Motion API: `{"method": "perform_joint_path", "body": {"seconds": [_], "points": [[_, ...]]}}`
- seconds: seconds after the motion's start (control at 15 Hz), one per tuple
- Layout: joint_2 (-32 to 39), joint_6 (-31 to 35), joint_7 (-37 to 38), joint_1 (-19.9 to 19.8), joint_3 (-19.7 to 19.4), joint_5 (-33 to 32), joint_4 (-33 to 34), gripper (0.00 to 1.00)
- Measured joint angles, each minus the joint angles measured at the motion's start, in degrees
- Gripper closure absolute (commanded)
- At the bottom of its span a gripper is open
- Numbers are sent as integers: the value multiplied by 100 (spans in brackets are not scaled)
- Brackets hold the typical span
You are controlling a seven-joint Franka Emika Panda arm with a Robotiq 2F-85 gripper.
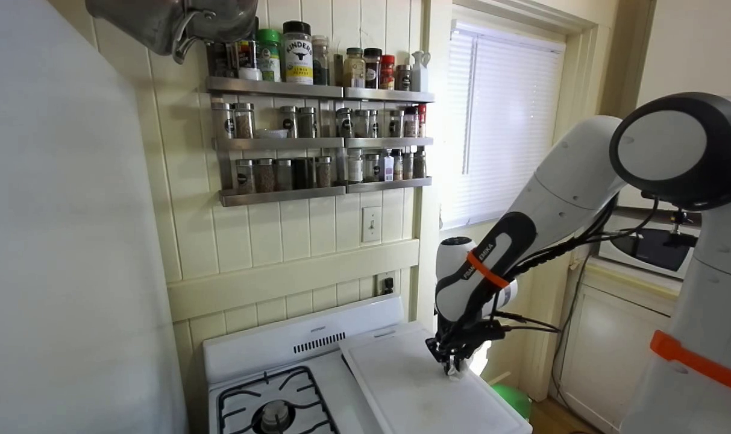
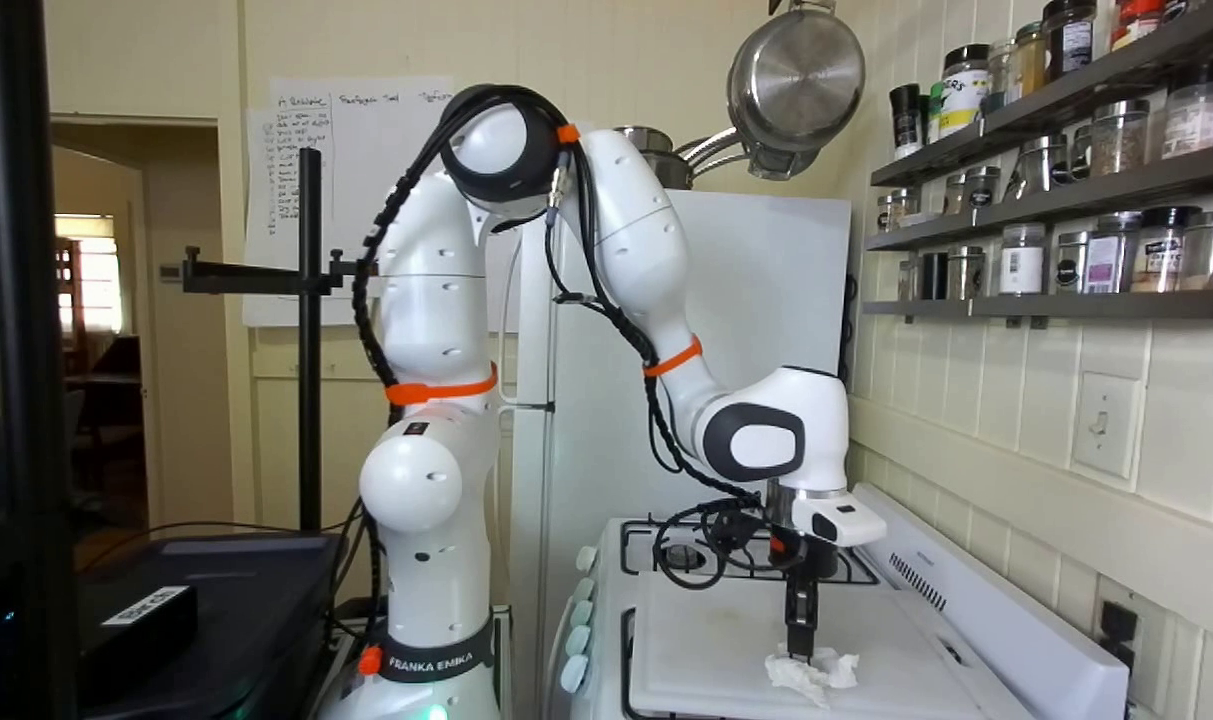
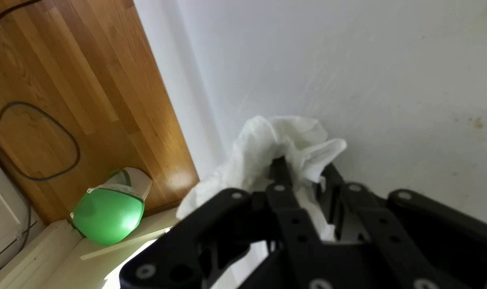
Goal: Use the paper towel to wipe the white board
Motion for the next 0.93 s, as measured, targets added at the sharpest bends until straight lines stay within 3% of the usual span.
{"method": "perform_joint_path", "body": {"seconds": [0.93], "points": [[11, 0, -462, 651, 215, 1076, 556, 99]]}}
